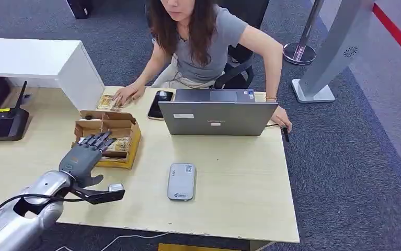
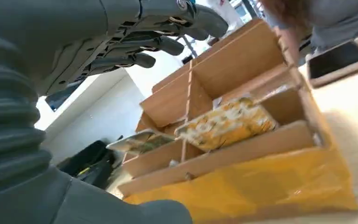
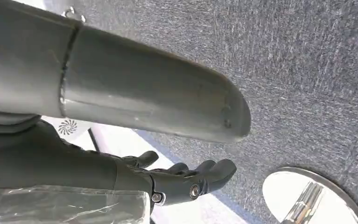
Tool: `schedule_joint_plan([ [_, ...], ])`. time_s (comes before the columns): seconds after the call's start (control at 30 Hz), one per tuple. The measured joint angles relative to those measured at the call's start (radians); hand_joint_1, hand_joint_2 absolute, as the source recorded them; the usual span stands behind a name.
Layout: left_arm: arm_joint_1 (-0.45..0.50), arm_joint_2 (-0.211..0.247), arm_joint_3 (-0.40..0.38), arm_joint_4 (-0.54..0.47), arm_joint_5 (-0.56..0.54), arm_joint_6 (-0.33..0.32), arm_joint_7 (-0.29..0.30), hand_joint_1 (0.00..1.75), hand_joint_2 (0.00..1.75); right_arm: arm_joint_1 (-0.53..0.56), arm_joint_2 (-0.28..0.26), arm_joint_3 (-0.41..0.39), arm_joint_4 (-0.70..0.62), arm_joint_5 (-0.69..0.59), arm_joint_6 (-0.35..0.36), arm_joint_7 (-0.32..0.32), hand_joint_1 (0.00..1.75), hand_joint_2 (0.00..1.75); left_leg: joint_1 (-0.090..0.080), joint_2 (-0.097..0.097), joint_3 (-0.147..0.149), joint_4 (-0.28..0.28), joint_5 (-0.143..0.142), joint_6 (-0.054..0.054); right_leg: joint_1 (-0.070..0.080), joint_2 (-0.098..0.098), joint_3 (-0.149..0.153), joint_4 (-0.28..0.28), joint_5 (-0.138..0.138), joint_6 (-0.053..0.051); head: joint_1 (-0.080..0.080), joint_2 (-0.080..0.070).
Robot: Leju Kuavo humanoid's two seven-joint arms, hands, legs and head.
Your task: Pass the card to the sensor for recognition and then transmit it.
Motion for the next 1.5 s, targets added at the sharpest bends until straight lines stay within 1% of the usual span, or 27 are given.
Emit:
schedule_joint_plan([
  [0.23, 0.015, 0.01, -0.005, 0.002, -0.047, 0.005, 0.045, 0.0, 1.75, 0.0, -0.001, 0.0, 0.0, 0.001, 0.002, 0.005, 0.0, 0.0, 0.0, 0.0, 0.0, 0.0, 0.0, 0.0, 0.0, 0.0, 0.0, 0.0, 0.0, 0.0, 0.0, 0.0],
  [0.37, 0.022, 0.01, -0.008, 0.008, -0.089, 0.03, 0.072, 0.0, 1.75, 0.0, -0.001, 0.0, 0.0, 0.001, 0.003, 0.006, 0.0, 0.0, 0.0, 0.0, 0.0, 0.0, 0.0, 0.0, 0.0, 0.0, 0.0, 0.0, 0.0, 0.0, 0.0, 0.0],
  [0.43, 0.026, 0.004, -0.008, 0.013, -0.124, 0.06, 0.08, 0.0, 1.75, 0.0, -0.001, 0.001, 0.0, 0.002, 0.004, 0.006, 0.0, 0.0, 0.0, 0.0, 0.0, 0.0, 0.0, 0.0, 0.0, 0.0, 0.0, 0.0, 0.0, 0.0, 0.0, 0.0],
  [0.53, 0.034, -0.013, -0.008, 0.023, -0.182, 0.108, 0.094, 0.0, 1.75, -0.001, -0.001, 0.001, 0.0, 0.003, 0.005, 0.006, 0.0, 0.0, 0.0, 0.0, 0.0, 0.0, 0.0, 0.0, 0.0, 0.0, 0.0, 0.0, 0.0, 0.0, 0.0, 0.0],
  [0.63, 0.043, -0.04, -0.008, 0.034, -0.24, 0.148, 0.104, 0.0, 1.75, -0.003, -0.001, 0.001, 0.0, 0.004, 0.009, 0.006, 0.0, 0.0, 0.0, 0.0, 0.0, 0.0, 0.0, 0.0, 0.0, 0.0, 0.0, 0.0, 0.0, 0.0, 0.0, 0.0],
  [0.73, 0.055, -0.072, -0.008, 0.043, -0.305, 0.203, 0.118, 0.0, 1.75, -0.007, -0.001, 0.002, 0.0, 0.013, 0.014, 0.006, 0.0, 0.0, 0.0, 0.0, 0.0, 0.0, 0.0, 0.0, 0.0, 0.0, 0.0, 0.0, 0.0, 0.0, 0.0, 0.0],
  [0.9, 0.072, -0.123, -0.007, 0.058, -0.372, 0.26, 0.125, 0.0, 1.75, -0.011, -0.001, 0.005, 0.0, 0.019, 0.018, 0.006, 0.0, 0.0, 0.0, -0.001, 0.0, 0.0, 0.0, 0.0, 0.0, -0.001, 0.0, 0.0, 0.0, 0.0, 0.0, 0.0],
  [1.0, 0.085, -0.154, -0.001, 0.069, -0.392, 0.269, 0.122, 0.0, 1.75, -0.012, -0.001, 0.007, 0.0, 0.019, 0.018, 0.006, 0.0, 0.0, 0.0, 0.0, 0.0, 0.0, 0.0, 0.0, 0.0, 0.0, 0.0, 0.0, 0.0, 0.0, 0.0, 0.0],
  [1.13, 0.096, -0.177, 0.008, 0.086, -0.404, 0.268, 0.12, 0.0, 1.75, -0.013, -0.001, 0.008, 0.0, 0.019, 0.018, 0.008, 0.0, 0.0, 0.0, -0.001, 0.0, 0.0, 0.0, 0.0, 0.0, -0.001, 0.0, 0.0, 0.0, 0.0, 0.0, 0.0],
  [1.37, 0.112, -0.199, 0.027, 0.111, -0.417, 0.267, 0.12, 0.0, 1.75, -0.013, -0.001, 0.008, 0.0, 0.019, 0.016, 0.009, 0.0, 0.0, 0.0, -0.001, 0.0, 0.0, 0.0, 0.0, 0.0, -0.001, 0.0, 0.0, 0.0, 0.0, 0.0, 0.0],
  [1.5, 0.12, -0.209, 0.035, 0.121, -0.437, 0.267, 0.13, 0.0, 1.75, -0.013, -0.001, 0.008, 0.0, 0.019, 0.016, 0.009, 0.0, 0.0, 0.0, 0.0, 0.0, 0.0, 0.0, 0.0, 0.0, 0.0, 0.0, 0.0, 0.0, 0.0, 0.0, 0.0],
])
